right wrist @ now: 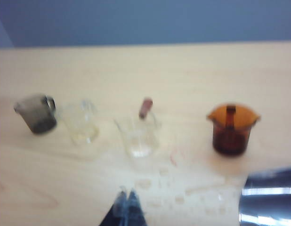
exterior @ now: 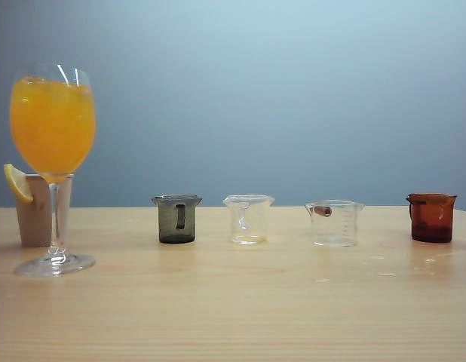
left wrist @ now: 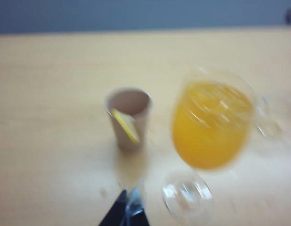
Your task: Pick up the third measuring cup from the left, pour the pineapple juice inside into the goblet, and finally put the measuring cup back in its original place.
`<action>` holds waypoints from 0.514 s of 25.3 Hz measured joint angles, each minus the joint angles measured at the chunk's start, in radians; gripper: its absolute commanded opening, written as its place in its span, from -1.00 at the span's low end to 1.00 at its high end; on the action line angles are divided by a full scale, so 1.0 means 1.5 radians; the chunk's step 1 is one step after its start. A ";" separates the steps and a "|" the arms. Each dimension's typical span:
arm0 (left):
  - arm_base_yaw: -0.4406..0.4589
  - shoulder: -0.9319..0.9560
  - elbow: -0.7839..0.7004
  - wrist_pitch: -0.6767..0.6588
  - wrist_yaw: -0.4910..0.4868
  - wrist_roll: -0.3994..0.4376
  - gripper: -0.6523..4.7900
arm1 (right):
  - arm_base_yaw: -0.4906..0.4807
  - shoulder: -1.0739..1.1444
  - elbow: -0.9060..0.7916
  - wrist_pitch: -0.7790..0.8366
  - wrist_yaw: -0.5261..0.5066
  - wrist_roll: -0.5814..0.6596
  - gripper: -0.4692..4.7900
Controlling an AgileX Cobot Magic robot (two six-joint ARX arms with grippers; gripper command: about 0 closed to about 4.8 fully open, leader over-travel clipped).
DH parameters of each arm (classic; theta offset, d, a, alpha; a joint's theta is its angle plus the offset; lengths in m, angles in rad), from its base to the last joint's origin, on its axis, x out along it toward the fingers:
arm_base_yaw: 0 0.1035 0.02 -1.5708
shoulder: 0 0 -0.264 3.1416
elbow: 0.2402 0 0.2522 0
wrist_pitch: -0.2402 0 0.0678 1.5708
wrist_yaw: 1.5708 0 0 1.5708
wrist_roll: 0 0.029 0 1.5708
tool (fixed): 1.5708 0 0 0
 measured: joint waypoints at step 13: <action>0.038 -0.122 -0.271 0.219 0.000 0.000 -0.77 | -0.064 -0.024 -0.097 -0.004 0.015 0.014 -0.84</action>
